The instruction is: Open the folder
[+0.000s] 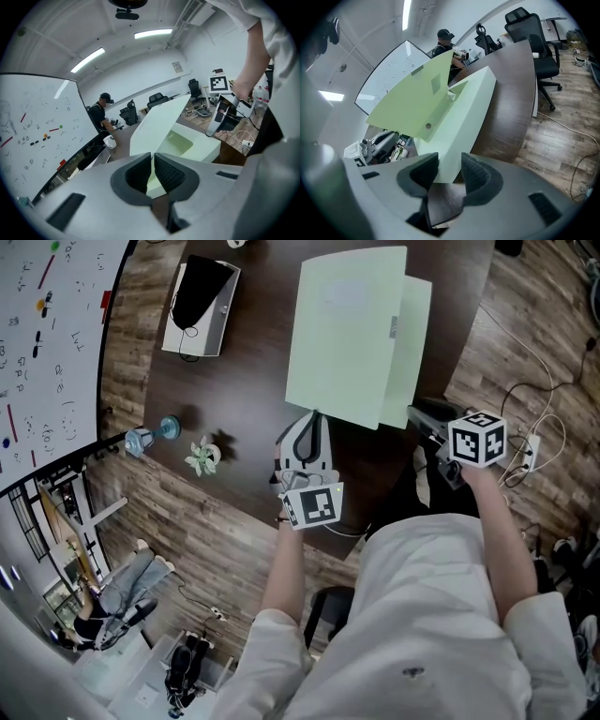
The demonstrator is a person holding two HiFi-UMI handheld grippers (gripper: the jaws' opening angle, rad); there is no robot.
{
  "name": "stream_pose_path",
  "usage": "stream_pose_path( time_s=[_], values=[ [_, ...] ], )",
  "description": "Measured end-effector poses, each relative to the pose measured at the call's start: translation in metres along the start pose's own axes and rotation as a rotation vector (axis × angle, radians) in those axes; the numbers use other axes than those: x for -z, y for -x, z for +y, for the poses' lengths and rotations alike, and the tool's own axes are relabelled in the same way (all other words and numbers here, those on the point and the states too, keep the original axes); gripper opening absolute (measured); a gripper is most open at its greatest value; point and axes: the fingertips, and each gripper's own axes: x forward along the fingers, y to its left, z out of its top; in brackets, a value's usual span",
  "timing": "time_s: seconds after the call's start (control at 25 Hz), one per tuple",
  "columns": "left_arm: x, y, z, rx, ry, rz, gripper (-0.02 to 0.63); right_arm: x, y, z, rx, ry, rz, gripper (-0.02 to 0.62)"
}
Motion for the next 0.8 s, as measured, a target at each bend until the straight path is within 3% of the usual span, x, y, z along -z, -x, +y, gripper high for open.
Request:
stream_pose_path(
  time_s=[0.36,0.68,0.8],
  values=[
    [-0.006,0.000,0.024,-0.111,0.211,-0.020,0.025,-0.001,-0.001,0.000,-0.006,0.005,0.009,0.156],
    [0.003,-0.001,0.048,-0.130,0.534,-0.029,0.025,0.000,-0.004,0.001,-0.011,0.009,0.018,0.158],
    [0.005,-0.001,0.062,-0.153,0.609,-0.038,0.025,0.000,-0.004,0.000,-0.011,0.011,0.024,0.160]
  ],
)
